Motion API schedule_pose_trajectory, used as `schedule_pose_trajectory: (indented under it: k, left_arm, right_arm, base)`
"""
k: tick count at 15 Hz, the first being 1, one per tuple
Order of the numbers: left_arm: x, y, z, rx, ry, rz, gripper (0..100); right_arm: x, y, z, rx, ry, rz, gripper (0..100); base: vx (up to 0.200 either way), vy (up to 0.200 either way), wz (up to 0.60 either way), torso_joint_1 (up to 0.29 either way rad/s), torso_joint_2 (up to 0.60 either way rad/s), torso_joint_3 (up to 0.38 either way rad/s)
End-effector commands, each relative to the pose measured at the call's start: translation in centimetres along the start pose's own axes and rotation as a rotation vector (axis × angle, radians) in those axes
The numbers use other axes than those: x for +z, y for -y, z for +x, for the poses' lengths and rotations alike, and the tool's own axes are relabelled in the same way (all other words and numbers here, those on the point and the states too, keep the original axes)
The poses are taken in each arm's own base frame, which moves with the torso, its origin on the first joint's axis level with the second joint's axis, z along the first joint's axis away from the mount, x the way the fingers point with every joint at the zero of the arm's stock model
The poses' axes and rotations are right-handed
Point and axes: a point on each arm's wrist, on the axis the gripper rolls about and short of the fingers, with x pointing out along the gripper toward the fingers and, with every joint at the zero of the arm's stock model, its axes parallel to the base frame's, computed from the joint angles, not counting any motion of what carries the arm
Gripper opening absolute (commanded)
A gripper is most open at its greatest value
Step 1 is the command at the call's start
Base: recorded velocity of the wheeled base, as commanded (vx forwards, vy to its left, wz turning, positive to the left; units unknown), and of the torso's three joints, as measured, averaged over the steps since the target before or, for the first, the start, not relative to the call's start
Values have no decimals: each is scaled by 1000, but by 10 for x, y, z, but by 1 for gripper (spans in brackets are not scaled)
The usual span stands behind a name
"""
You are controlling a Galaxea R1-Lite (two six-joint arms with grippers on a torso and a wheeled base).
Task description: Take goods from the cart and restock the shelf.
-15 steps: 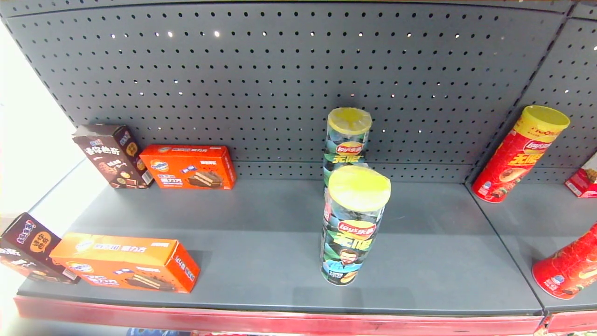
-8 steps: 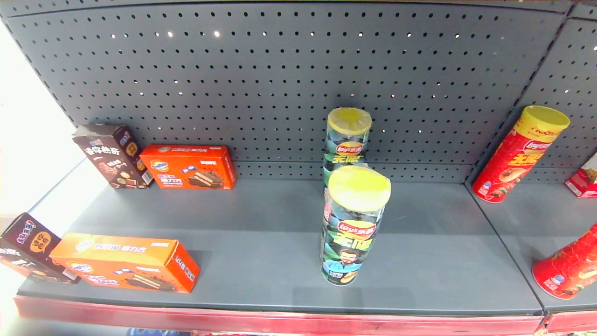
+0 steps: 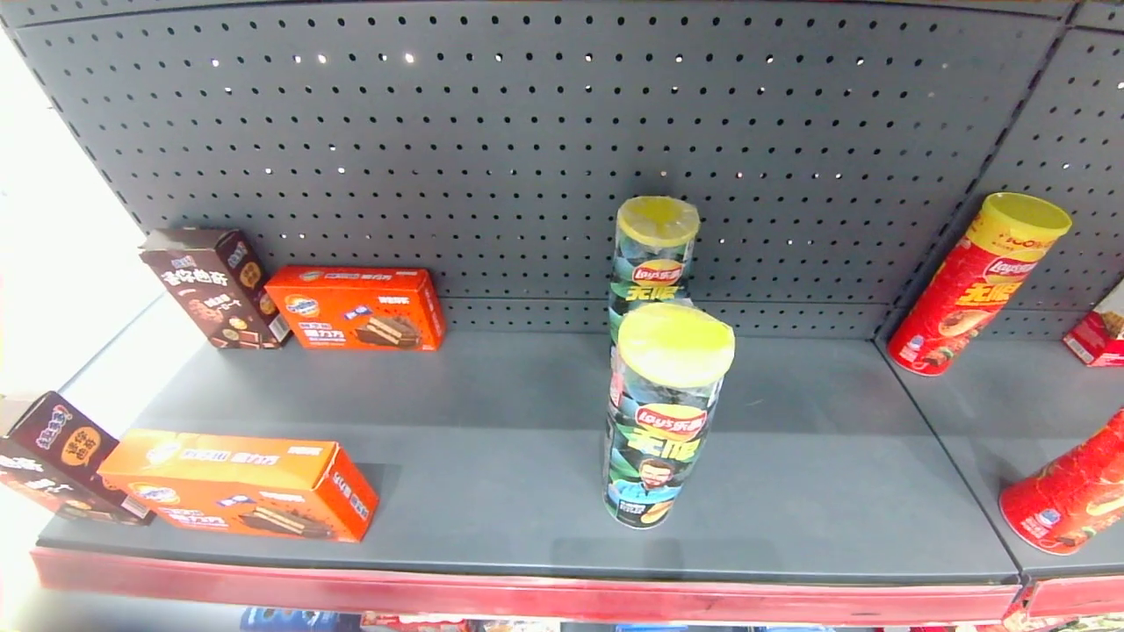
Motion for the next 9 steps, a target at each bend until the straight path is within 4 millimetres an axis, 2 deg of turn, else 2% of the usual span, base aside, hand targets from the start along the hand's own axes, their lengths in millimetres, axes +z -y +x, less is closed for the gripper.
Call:
schedule_pose_trajectory:
  k: [1, 6, 9]
  left_arm:
    - [0, 0, 0, 1, -1, -2, 100]
    - [1, 0, 0, -1, 1, 5, 100]
    - [0, 0, 0, -2, 0, 9, 100]
  right_arm:
    - [0, 0, 0, 0, -1, 0, 100]
    - [0, 0, 0, 0, -1, -2, 100]
    - [0, 0, 0, 0, -1, 0, 100]
  base:
    - [0, 0, 0, 0, 0, 0]
    - [0, 0, 0, 0, 0, 0]
    - [0, -200, 0, 4, 7, 4]
